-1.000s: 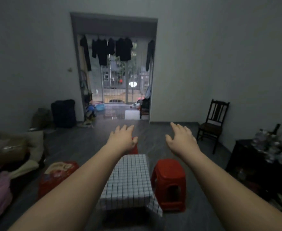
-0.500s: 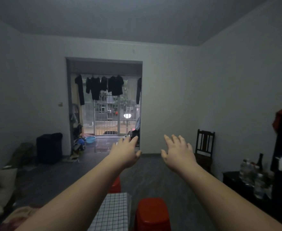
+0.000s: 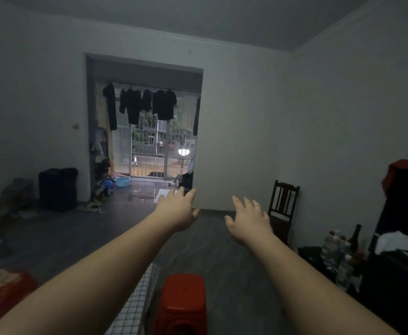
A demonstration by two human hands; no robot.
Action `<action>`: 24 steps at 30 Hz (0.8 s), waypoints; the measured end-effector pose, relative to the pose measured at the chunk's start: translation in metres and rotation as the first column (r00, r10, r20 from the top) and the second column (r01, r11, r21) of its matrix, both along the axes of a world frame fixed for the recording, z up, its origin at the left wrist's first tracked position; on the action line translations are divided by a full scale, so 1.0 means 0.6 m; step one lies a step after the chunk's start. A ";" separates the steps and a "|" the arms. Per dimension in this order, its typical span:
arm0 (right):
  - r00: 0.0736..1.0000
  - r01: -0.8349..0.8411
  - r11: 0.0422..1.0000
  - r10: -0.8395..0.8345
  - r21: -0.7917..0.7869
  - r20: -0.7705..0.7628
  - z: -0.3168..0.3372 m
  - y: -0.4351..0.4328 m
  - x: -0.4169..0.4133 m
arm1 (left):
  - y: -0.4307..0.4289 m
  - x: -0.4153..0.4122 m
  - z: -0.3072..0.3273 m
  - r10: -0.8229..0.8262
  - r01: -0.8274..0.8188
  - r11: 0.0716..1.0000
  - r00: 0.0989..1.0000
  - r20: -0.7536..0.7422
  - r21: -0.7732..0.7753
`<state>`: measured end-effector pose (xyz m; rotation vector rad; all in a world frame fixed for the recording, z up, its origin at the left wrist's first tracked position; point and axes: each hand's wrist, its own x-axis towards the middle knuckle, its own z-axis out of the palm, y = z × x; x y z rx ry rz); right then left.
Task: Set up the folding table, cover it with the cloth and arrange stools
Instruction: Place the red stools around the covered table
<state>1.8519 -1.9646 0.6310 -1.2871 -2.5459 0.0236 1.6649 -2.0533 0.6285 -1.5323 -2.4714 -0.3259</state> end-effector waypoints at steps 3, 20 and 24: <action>0.999 -0.012 1.000 0.012 -0.003 -0.038 -0.003 0.055 -0.011 | 0.051 -0.013 -0.003 0.012 -0.012 1.000 1.000 0.004 0.004; 0.989 0.097 0.995 -0.099 -0.018 -0.106 -0.011 0.498 -0.143 | 0.546 -0.153 -0.007 -0.113 0.115 0.992 0.993 0.030 -0.053; 0.985 0.132 0.991 -0.134 -0.022 -0.110 -0.009 0.612 -0.129 | 0.682 -0.140 0.007 -0.175 0.176 0.983 0.984 0.012 -0.044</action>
